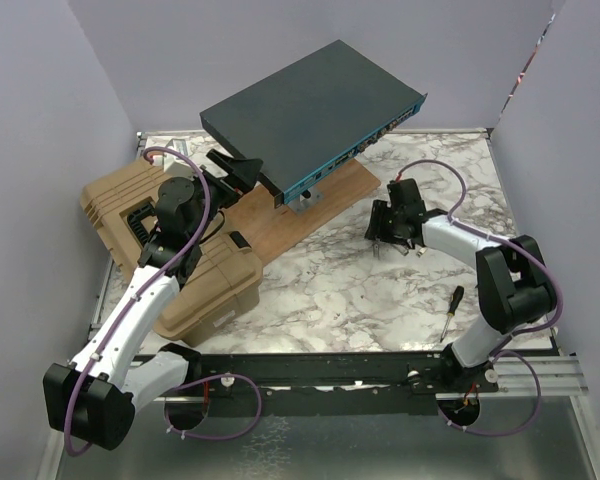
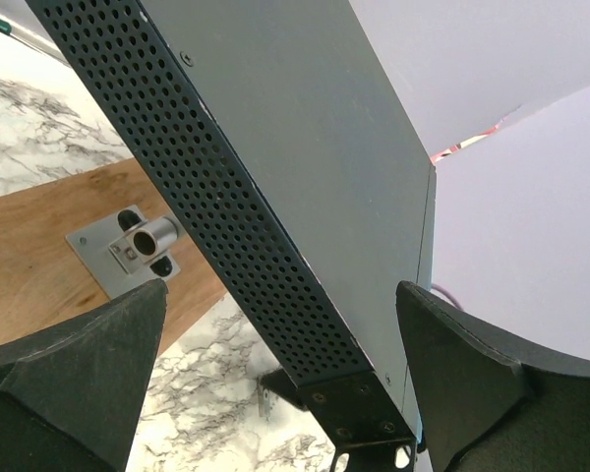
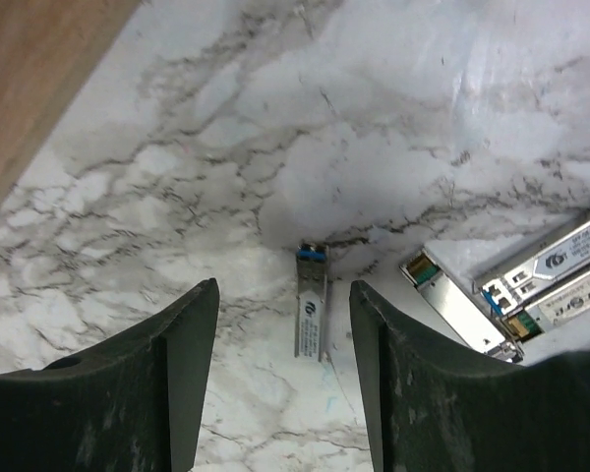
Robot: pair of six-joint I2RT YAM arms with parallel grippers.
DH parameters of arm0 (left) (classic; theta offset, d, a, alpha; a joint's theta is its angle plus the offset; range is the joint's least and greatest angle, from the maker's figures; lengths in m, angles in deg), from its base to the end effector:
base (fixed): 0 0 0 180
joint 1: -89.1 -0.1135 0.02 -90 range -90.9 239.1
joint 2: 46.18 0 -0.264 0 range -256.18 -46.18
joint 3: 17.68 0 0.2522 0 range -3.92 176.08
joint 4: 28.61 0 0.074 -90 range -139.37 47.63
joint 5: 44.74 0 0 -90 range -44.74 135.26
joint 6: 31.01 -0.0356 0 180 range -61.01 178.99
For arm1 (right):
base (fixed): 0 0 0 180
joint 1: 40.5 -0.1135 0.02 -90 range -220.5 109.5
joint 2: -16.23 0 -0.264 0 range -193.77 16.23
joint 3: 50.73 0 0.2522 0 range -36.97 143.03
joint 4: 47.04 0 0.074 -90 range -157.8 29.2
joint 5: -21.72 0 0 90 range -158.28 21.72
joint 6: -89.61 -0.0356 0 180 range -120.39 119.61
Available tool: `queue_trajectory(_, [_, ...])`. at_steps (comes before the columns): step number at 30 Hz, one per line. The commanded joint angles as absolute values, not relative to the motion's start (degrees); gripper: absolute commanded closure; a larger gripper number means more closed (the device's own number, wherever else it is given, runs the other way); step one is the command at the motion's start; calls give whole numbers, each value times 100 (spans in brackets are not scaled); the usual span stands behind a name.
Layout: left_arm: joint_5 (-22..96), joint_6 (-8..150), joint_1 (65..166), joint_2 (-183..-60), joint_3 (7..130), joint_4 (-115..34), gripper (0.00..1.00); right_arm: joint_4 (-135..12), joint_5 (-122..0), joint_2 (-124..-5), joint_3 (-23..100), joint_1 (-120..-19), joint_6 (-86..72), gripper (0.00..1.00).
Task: Insert the plug into the switch port
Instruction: Pick up the plug from the center of the board.
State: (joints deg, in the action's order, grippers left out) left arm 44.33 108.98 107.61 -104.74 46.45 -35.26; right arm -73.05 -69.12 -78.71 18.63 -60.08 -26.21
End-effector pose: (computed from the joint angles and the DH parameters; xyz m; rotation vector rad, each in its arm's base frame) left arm 0.2301 -0.0777 0.3612 -0.4406 1.6122 -0.9343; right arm 0.3189 0.1129 0.1817 0.1424 2.4950 0.3190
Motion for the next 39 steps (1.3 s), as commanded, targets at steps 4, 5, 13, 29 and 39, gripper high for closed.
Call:
queue_trajectory(4, [4674,10744,10817,-10374,4802,-3587,1,-7671,-6631,-7633,1265,-6054,-2718,41])
queue_trajectory(5, [4683,10742,10818,-10375,4802,-3586,1,-7615,-6563,-7644,1215,-6062,-2738,41])
queue_trajectory(13, [4693,10713,10844,-10365,4835,-3595,1,-7360,-6038,-7891,1334,-6302,-3093,41])
queue_trajectory(29, [4719,10741,10857,-10327,4811,-3596,1,-6946,-6190,-8429,2435,-6431,-2376,41])
queue_trajectory(39, [4737,10698,10861,-10274,4785,-3596,1,-7085,-6335,-8434,2561,-6208,-1912,41])
